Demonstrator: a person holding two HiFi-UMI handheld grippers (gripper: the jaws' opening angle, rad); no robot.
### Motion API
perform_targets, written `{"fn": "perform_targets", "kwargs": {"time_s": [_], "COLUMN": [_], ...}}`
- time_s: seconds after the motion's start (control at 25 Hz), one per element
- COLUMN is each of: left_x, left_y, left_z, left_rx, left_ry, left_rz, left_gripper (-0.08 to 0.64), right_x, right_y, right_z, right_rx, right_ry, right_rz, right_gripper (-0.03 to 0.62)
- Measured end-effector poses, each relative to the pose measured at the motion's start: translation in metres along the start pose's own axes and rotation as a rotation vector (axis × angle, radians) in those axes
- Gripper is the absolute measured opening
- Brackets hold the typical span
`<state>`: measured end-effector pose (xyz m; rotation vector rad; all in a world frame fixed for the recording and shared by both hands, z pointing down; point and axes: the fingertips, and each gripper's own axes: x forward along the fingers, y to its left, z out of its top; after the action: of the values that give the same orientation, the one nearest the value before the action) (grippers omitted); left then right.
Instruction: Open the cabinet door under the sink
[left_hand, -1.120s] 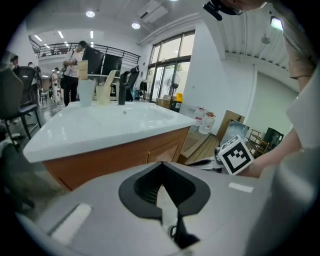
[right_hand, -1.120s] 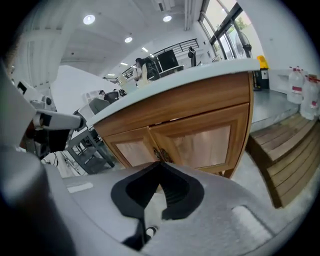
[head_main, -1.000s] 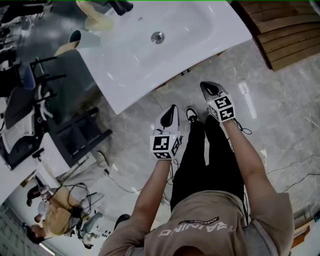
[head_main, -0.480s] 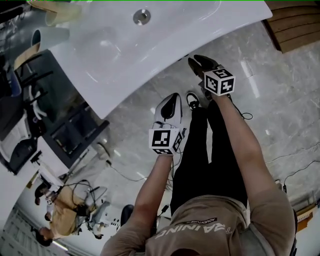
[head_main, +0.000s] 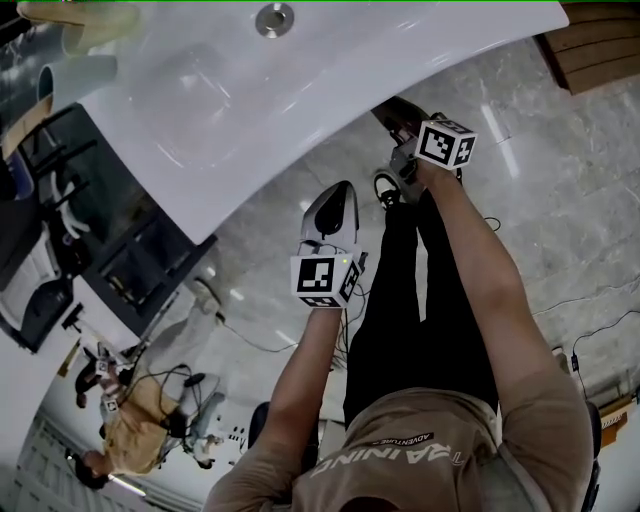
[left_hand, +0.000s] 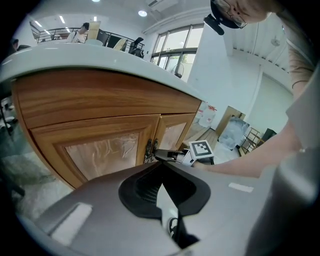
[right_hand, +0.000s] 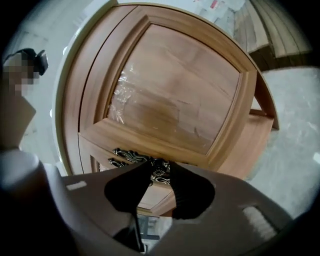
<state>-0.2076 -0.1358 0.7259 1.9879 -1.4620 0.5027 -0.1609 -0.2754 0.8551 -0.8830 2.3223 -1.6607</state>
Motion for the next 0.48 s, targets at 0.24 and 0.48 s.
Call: {"fn": "perform_targets", "kwargs": {"time_s": [0.24,0.48], "left_x": [-0.002,-0.006], "left_y": [0.001,0.009], "left_z": [-0.009,-0.018], "left_rx": [-0.003,-0.001], "left_ry": [0.017,0.027], "left_rz": [-0.004,-0.001], "left_gripper": [0.017,0.017], "right_x": [0.003,0.005], "right_y": [0.002,0.008], "right_z": [-0.006,-0.007], "right_rx": [0.152,0.229], "right_ry": [-0.041,-0.021], "right_rz": [0.119,0.224], "right_gripper": [0.087,0.086]}}
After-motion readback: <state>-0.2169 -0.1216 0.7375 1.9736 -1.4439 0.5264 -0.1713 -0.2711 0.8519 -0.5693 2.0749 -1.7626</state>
